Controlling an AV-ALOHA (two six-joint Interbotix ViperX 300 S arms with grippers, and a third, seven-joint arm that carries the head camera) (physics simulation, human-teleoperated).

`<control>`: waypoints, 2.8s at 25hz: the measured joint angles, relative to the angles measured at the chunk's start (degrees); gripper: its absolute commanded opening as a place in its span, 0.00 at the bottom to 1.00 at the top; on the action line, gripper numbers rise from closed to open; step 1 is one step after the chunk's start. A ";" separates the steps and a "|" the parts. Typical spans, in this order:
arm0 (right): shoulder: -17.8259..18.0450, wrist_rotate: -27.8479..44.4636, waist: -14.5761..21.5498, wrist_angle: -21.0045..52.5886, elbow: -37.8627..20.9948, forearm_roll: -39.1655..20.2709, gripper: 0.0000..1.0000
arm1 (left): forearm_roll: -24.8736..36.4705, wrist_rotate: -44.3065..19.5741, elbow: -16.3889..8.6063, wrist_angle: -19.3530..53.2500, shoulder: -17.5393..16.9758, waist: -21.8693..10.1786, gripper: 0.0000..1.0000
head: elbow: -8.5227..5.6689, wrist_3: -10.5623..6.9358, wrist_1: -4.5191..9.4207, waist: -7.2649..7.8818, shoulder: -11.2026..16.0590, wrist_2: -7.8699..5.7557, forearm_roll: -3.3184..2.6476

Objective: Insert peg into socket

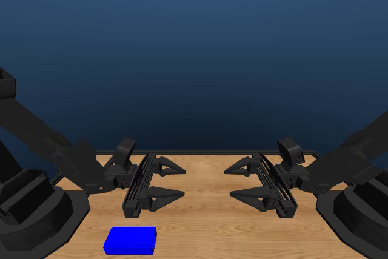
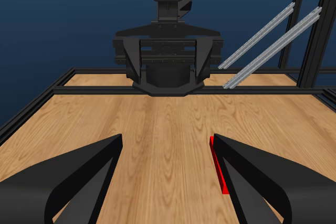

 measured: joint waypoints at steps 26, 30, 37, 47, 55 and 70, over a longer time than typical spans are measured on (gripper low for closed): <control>0.55 3.54 6.71 10.01 -0.58 8.71 1.00 | -19.76 -14.95 10.94 6.92 2.23 -14.13 1.00 | -3.83 3.42 15.30 -0.22 5.31 2.90 0.73; 0.55 3.38 7.60 10.67 -0.75 9.27 1.00 | -20.52 -18.66 12.77 8.14 3.56 -16.03 1.00 | -4.03 2.85 15.19 0.24 6.12 3.39 0.95; 0.55 2.31 10.24 11.86 -1.39 11.16 1.00 | -22.31 -24.98 15.43 6.05 10.44 -18.02 1.00 | -4.66 1.17 14.89 1.05 7.56 4.04 1.20; 9.27 9.40 18.18 10.33 1.03 17.78 1.00 | -20.95 -23.17 15.79 1.91 13.56 -19.48 0.00 | -5.24 -1.25 15.41 1.00 8.20 3.97 0.98; 18.63 16.90 25.01 2.72 4.34 24.85 1.00 | -19.18 -18.72 10.74 6.57 5.70 -20.39 0.00 | -5.20 -2.21 16.09 -1.63 7.86 2.52 -0.17; 20.73 15.70 33.88 -7.38 4.31 35.49 0.00 | -22.63 -11.86 7.46 10.86 -1.84 -21.67 0.00 | -3.11 -0.71 17.10 -3.36 2.47 1.06 -0.78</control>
